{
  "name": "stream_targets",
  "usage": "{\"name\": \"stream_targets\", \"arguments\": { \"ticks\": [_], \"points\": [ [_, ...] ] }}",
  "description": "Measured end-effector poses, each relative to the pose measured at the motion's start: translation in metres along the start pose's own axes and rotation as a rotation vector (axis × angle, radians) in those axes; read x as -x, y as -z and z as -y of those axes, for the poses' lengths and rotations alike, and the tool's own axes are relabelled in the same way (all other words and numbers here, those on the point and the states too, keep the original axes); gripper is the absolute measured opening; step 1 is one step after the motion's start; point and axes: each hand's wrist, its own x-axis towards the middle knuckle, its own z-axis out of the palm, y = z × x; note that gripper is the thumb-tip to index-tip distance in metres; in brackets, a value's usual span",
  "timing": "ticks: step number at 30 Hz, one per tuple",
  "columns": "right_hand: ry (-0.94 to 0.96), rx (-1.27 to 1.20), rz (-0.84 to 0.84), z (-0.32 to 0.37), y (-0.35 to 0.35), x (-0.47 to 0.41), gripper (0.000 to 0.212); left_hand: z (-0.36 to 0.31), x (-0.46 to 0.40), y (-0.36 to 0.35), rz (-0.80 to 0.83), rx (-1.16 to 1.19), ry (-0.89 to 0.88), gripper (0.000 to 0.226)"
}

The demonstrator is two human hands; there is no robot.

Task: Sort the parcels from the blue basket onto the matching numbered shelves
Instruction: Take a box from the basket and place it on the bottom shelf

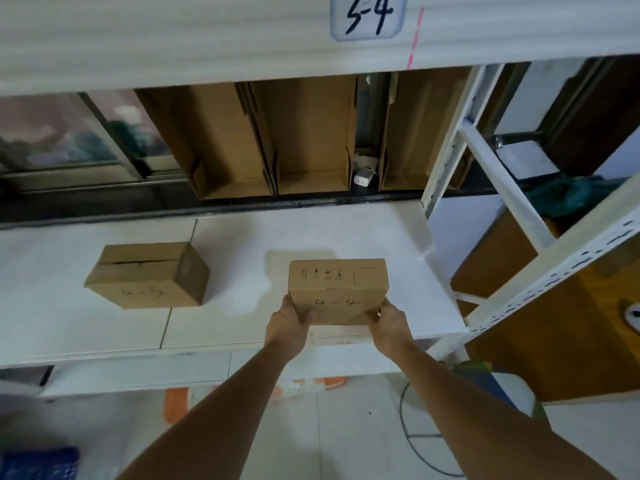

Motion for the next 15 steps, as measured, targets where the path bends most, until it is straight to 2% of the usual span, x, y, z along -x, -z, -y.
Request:
{"name": "stream_targets", "arguments": {
  "ticks": [8,15],
  "points": [
    [0.036,-0.056,0.008,0.022,-0.010,-0.048,0.031,-0.007,-0.037,0.011,-0.077,0.077,0.032,0.038],
    [0.031,-0.035,0.006,0.029,-0.016,-0.072,0.034,-0.012,-0.053,0.021,-0.087,0.108,0.049,0.039]
  ]
}}
